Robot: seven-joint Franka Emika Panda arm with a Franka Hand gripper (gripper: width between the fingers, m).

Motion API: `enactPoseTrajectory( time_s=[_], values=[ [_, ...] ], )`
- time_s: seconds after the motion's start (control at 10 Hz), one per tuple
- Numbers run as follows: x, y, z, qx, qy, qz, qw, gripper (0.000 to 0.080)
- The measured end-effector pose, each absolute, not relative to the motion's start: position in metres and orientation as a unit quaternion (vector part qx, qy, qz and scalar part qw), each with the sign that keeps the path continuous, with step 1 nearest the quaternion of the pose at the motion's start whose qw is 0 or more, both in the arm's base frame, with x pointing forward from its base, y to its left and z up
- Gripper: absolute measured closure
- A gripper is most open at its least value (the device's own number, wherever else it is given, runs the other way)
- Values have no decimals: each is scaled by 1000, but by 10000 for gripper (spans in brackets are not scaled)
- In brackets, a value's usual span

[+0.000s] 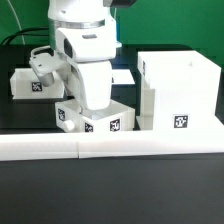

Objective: Assemble drawer

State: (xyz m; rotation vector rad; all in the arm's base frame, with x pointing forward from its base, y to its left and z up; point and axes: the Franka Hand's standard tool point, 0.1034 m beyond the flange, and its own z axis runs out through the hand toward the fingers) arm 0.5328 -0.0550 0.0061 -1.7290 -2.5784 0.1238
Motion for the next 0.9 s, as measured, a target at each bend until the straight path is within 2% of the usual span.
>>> enactPoseTrajectory(
  time_s=[0.5,0.7,0.8,0.9],
  values=[
    [531,-54,6,-536,-842,47,26,162],
    [531,-54,6,-536,-842,47,26,520],
    [531,-54,6,-536,-842,47,26,520],
    [531,-54,6,-536,-842,47,26,672]
  ],
)
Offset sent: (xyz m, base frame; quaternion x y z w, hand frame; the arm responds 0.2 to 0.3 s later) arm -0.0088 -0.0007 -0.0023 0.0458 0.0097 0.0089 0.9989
